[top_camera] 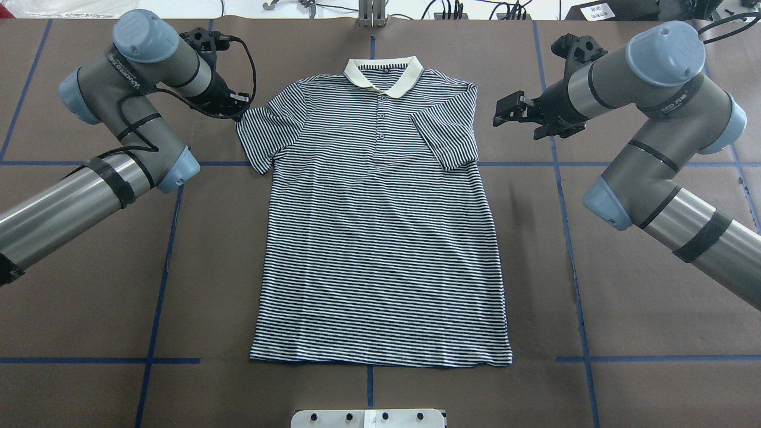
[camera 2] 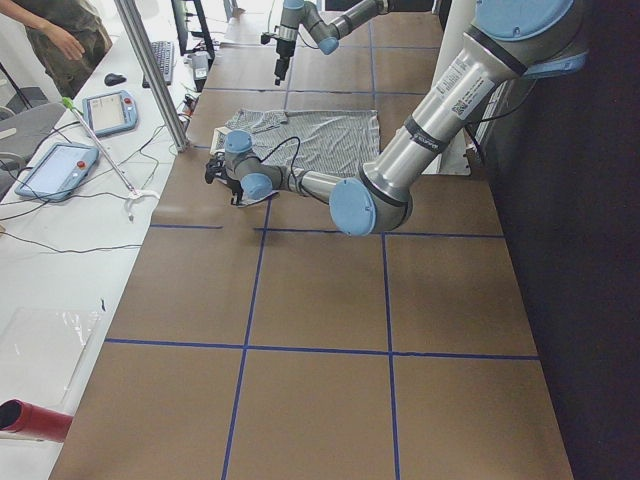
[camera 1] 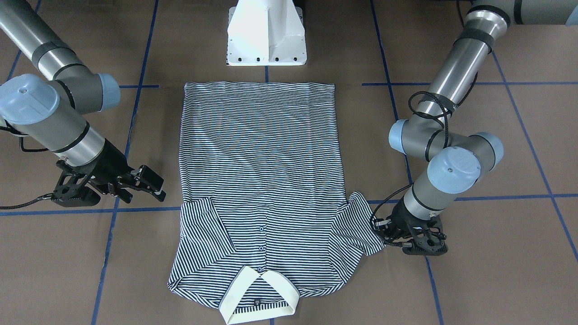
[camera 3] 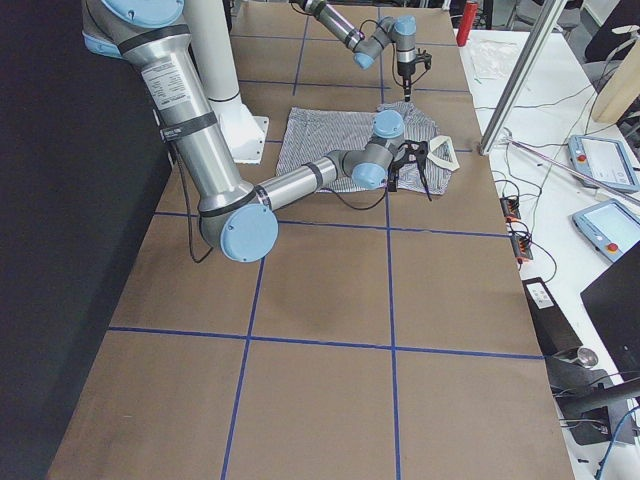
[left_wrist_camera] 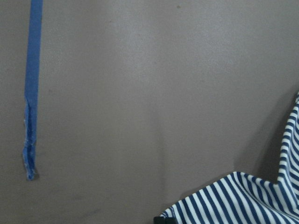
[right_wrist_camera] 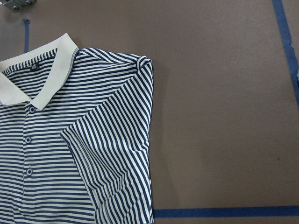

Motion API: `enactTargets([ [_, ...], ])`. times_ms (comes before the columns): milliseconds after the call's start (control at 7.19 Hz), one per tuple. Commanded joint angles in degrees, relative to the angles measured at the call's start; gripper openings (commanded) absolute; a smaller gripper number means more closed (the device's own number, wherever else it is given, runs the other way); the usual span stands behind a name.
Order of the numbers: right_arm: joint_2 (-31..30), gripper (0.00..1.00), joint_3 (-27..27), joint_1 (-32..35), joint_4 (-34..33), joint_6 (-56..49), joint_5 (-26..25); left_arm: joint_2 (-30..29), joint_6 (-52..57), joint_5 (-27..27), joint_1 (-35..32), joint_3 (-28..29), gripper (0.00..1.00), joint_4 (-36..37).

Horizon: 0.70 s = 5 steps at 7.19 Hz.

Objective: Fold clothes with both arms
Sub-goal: 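Lower the left gripper and grasp the sleeve nearest it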

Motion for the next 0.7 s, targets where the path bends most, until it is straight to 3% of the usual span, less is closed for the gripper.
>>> enactTargets([
  [0, 0.0, 1.00, 0.1, 0.1, 0.0, 0.0, 0.3, -0.7, -2.6, -2.8, -0.1, -5.1, 0.00, 2.3],
  [139, 0.0, 1.00, 0.1, 0.1, 0.0, 0.0, 0.4, -1.3, -6.8, -3.7, 0.1, -8.6, 0.00, 3.8],
  [278, 0.0, 1.00, 0.1, 0.1, 0.1, 0.0, 0.4, -3.0, -11.3, -3.2, 2.1, -8.5, 0.00, 3.7],
  [556, 0.0, 1.00, 0.1, 0.0, 0.1, 0.0, 0.4, -8.2, -14.3, 0.0, 6.0, -3.1, 0.00, 3.7],
])
